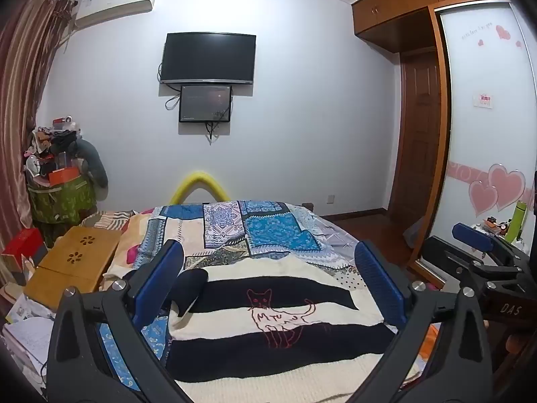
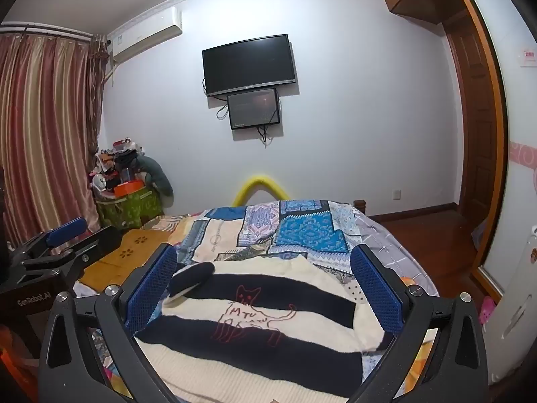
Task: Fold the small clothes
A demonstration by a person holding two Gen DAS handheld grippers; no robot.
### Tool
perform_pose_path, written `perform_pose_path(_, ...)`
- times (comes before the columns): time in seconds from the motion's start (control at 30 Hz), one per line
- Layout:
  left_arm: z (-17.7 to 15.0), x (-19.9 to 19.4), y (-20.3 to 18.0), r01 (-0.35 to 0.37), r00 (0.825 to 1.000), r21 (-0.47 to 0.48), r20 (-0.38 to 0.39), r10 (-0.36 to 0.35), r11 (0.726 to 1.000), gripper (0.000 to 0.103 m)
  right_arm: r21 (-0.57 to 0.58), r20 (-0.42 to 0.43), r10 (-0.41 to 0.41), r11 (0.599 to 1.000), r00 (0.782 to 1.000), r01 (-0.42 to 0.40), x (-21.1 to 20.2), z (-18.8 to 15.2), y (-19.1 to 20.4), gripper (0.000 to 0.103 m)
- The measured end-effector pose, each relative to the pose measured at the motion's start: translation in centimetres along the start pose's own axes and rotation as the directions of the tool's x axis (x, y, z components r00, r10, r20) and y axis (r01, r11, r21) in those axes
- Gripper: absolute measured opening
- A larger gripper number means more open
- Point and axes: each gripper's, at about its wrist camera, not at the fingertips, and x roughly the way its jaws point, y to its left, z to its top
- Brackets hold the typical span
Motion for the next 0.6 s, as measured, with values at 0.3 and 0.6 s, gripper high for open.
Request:
perform_pose_path(0.3, 0.1, -0.1, -0.2, 0.003, 1.0, -0.006, 0.0, -0.003, 1.0, 0.103, 0.003, -0.005, -0.002, 1.0, 1.0, 0.002, 0.0, 0.1, 0.0, 0.103)
perform_pose_path(0.6, -0.3, 0.3, 0.5, 0.0, 1.0, -0.022, -0.002, 0.0, 1.0, 0.103, -0.002, -0.008, -0.002, 1.0, 1.0, 0.002, 0.2, 0.0, 0.2, 0.103)
